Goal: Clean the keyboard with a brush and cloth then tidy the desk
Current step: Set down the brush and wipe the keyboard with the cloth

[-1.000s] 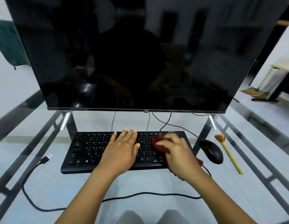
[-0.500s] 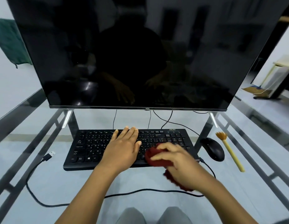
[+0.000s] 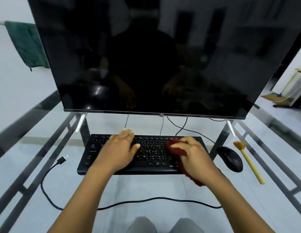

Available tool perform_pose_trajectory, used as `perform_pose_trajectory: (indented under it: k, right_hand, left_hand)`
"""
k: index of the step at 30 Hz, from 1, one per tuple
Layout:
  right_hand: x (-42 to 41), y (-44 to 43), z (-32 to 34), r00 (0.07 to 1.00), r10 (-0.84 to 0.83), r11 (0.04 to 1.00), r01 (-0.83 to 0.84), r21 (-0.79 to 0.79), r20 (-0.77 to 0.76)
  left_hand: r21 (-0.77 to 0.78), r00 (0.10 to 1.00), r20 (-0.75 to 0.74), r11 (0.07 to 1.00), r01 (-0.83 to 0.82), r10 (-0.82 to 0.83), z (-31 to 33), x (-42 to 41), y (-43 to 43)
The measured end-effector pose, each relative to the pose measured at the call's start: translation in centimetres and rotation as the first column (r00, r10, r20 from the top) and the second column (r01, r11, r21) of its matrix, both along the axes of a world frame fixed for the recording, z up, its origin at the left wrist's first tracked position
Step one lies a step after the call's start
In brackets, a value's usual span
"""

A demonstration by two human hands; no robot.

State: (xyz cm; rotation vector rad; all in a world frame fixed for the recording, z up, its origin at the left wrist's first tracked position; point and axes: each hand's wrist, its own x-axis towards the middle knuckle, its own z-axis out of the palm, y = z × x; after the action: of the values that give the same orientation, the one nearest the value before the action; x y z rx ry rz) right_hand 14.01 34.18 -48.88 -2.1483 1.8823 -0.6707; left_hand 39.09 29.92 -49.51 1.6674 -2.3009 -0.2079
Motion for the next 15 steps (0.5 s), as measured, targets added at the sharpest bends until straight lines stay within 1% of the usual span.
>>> perform_pose_trajectory:
  k: [1,2,3,5,6,7,8,9,11,12,13,14,15]
  right_hand:
    - [0.1,0.2,0.0,0.999,-0.044,0.999,0.044,-0.012,-0.004]
    - [0.8,0.5,0.0,0.999,-0.046,0.999,0.046,-0.015,-0.014]
    - [1.8,1.1,0.0,1.0,-0.009,1.0,0.009,-0.006,-0.029]
    - [3.9,2.8,0.4,0.978,0.194,0.981,-0.193,0.021,-0.076]
    - [4.6,3.5,0.8,0.946,0.313,0.949,-0.309,0.054,-0.086]
    - [4.9,3.6,1.1,0.914,0.398,0.916,-0.391,0.093,-0.083]
    - [4.8,3.0,1.2,0.908,0.413,0.907,-0.403,0.119,-0.075]
    - [4.6,2.0,1.0,0.93,0.362,0.929,-0.354,0.111,-0.063]
    - [3.5,0.0,0.5,0.99,0.133,0.991,-0.131,0.039,-0.042]
    - [5.3,-0.5,0.3,0.998,0.067,0.998,-0.067,0.006,-0.013]
    - [7.7,-0.6,0.2,0.998,0.065,0.998,-0.065,-0.007,0.004]
    - [8.8,-0.2,0.1,0.995,0.097,0.995,-0.097,0.001,0.009]
    - [10.4,0.4,0.0,0.982,0.189,0.982,-0.189,0.019,0.003]
  left_hand:
    - [0.003,0.999,0.015,0.999,-0.04,0.04,0.0,1.3,0.0]
    - [0.014,0.997,0.02,0.997,-0.075,0.075,-0.1,2.4,-0.1]
    - [0.03,0.995,0.021,0.994,-0.103,0.102,-0.2,3.3,-0.2]
    - [0.057,0.988,0.026,0.986,-0.156,0.155,-0.4,4.2,-0.3]
    - [0.061,0.982,0.021,0.981,-0.187,0.186,-0.5,4.4,-0.3]
    - [0.066,0.978,0.005,0.976,-0.21,0.21,-0.7,4.4,-0.2]
    - [0.081,0.975,-0.02,0.972,-0.221,0.223,-0.7,4.6,-0.1]
    - [0.105,0.972,-0.047,0.969,-0.224,0.23,-0.8,4.8,0.0]
    - [0.145,0.968,-0.115,0.967,-0.208,0.225,-1.0,4.7,0.2]
    - [0.134,0.955,-0.148,0.962,-0.239,0.258,-1.0,6.5,0.9]
    - [0.125,0.947,-0.154,0.956,-0.266,0.283,-1.0,8.0,1.6]
    - [0.126,0.953,-0.137,0.959,-0.253,0.269,-1.3,8.0,1.4]
    - [0.122,0.96,-0.111,0.962,-0.243,0.257,-1.6,8.2,1.2]
